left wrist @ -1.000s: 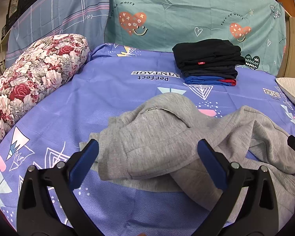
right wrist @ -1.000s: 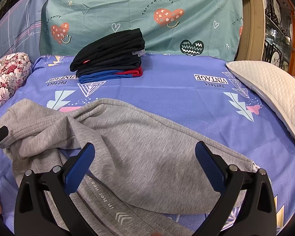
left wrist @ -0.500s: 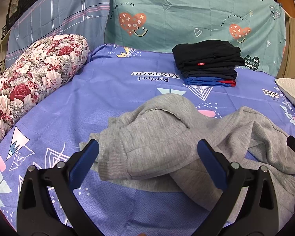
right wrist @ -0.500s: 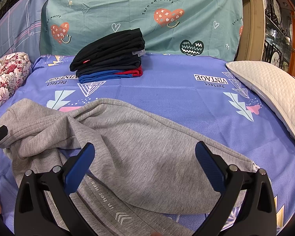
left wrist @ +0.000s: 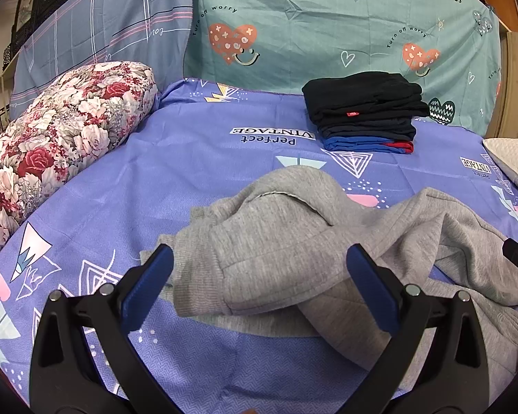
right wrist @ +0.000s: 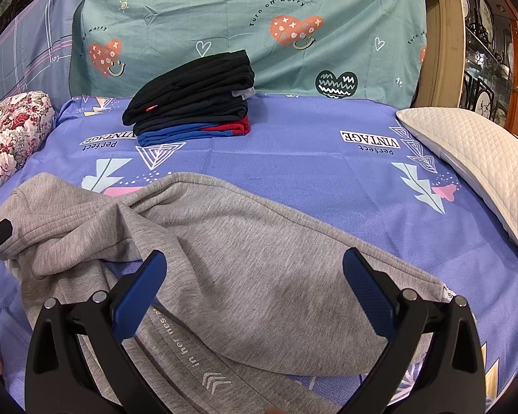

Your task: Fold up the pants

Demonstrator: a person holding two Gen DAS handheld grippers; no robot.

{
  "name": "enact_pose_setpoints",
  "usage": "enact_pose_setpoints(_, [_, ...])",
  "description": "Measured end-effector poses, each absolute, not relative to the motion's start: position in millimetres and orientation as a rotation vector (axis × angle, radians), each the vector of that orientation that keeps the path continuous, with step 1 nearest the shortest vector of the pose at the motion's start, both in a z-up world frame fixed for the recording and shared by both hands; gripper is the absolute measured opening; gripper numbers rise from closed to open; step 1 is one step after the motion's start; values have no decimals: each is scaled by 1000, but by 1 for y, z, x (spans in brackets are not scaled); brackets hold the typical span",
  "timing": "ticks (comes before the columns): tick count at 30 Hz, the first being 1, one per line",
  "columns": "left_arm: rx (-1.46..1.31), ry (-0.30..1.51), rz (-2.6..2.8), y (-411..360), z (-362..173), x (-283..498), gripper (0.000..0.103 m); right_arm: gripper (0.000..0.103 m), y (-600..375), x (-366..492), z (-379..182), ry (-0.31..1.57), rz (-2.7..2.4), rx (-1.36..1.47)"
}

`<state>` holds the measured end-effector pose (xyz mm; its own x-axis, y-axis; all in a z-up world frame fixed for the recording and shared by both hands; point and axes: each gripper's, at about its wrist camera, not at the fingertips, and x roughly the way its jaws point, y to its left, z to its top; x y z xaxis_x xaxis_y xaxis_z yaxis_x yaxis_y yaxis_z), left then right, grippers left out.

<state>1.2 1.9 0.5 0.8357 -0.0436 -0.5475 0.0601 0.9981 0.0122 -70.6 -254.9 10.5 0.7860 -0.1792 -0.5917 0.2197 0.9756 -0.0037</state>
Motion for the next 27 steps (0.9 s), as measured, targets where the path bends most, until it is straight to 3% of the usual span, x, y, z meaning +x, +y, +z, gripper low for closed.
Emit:
enact_pose_setpoints(9, [-23,565,-78,27,14,-18,101,102,-257,-72,13,623,-216,80])
enact_pose_setpoints(19, [125,650,-87,57,2,-46,101,102,-256,-77,14,592,-217,81])
enact_pose_setpoints(27, [550,641,-55,14,-10,-6,101,102,-303,-111,56,634,-143,142])
